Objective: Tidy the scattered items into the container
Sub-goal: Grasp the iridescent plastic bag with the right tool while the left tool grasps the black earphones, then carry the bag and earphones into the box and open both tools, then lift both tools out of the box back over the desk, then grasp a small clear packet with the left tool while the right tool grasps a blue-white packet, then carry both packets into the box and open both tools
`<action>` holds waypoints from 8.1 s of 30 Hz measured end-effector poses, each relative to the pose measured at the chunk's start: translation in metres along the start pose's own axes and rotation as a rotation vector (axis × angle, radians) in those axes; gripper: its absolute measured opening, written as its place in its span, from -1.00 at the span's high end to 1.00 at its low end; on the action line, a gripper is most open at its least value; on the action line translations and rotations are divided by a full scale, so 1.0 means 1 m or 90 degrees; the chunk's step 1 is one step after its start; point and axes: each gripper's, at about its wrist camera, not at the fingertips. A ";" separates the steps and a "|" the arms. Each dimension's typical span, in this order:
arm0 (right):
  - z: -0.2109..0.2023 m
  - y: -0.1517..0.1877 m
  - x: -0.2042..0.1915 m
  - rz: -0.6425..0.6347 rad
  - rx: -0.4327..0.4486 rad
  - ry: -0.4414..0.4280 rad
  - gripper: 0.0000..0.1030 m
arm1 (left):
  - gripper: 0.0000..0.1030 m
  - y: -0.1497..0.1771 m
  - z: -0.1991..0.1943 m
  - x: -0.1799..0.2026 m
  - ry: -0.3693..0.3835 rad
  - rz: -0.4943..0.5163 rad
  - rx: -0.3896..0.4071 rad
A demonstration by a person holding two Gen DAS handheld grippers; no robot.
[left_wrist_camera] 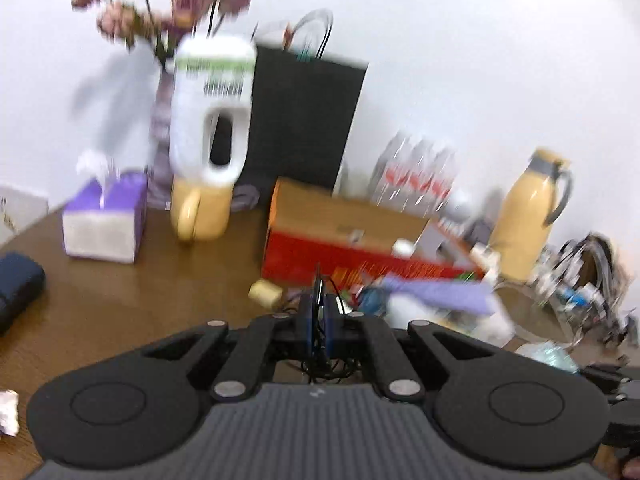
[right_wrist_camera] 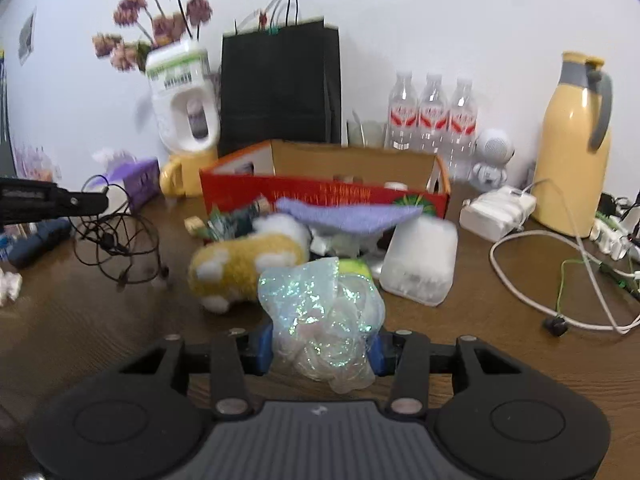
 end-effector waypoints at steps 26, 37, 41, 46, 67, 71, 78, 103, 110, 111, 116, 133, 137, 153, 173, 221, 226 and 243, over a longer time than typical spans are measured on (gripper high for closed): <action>-0.024 -0.082 0.006 -0.032 0.124 0.003 0.15 | 0.89 -0.075 -0.001 0.053 0.058 0.106 0.091; 0.107 -0.246 0.053 -0.027 -0.004 -0.034 0.14 | 0.88 -0.204 0.181 0.066 -0.017 0.156 -0.035; 0.180 -0.282 0.078 0.030 -0.134 -0.080 0.14 | 0.88 -0.218 0.252 0.053 -0.051 0.149 -0.134; 0.263 -0.297 0.091 0.068 -0.272 -0.079 0.14 | 0.88 -0.214 0.318 0.042 -0.101 0.136 -0.233; 0.220 -0.326 0.099 0.091 -0.259 0.052 -0.66 | -1.00 -0.231 0.281 0.051 -0.178 0.072 -0.302; 0.184 -0.317 0.102 0.093 -0.260 0.058 -0.66 | -1.00 -0.224 0.259 0.051 -0.189 0.056 -0.338; 0.150 -0.300 0.083 0.091 -0.241 0.048 -0.66 | -1.00 -0.214 0.204 0.065 -0.190 0.082 -0.299; 0.046 -0.165 0.021 0.017 0.047 0.043 -0.67 | -1.00 -0.086 0.076 0.071 -0.125 0.129 -0.006; 0.019 -0.088 0.004 -0.005 0.066 0.017 -0.67 | -1.00 -0.027 0.045 0.038 -0.095 0.127 -0.028; 0.014 -0.078 0.000 -0.008 0.071 0.007 -0.67 | -1.00 -0.017 0.039 0.032 -0.076 0.132 -0.039; -0.008 -0.034 -0.013 0.001 0.077 -0.035 -0.67 | -0.82 0.032 0.023 0.024 -0.084 0.170 -0.089; 0.021 -0.040 -0.034 -0.044 0.044 -0.064 -0.67 | 0.62 0.057 0.052 0.003 -0.042 0.107 -0.180; 0.041 -0.061 -0.048 -0.081 0.040 -0.065 -0.66 | 0.66 0.057 0.049 0.001 -0.051 0.094 -0.160; 0.140 -0.110 -0.052 -0.043 -0.082 -0.086 0.84 | 0.67 0.032 0.038 -0.017 -0.073 0.034 -0.096; -0.037 -0.030 0.000 -0.005 0.091 0.058 0.89 | 0.67 0.014 0.018 0.067 -0.019 0.090 0.036; 0.066 -0.205 0.120 0.060 0.048 -0.063 0.89 | 0.67 -0.155 0.166 0.090 0.055 0.069 -0.057; 0.138 -0.240 0.140 0.103 -0.112 -0.104 0.89 | 0.67 -0.176 0.262 0.104 0.065 0.018 -0.223; 0.219 -0.244 0.144 0.148 -0.317 -0.048 0.19 | -0.17 -0.167 0.319 0.112 0.004 0.034 -0.382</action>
Point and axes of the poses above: each gripper's, at about its wrist camera, not at the fingertips, and z roughly the way its jaws point, x to its right, y to its underside, and after that the axes turned 10 degrees about -x, right-handed
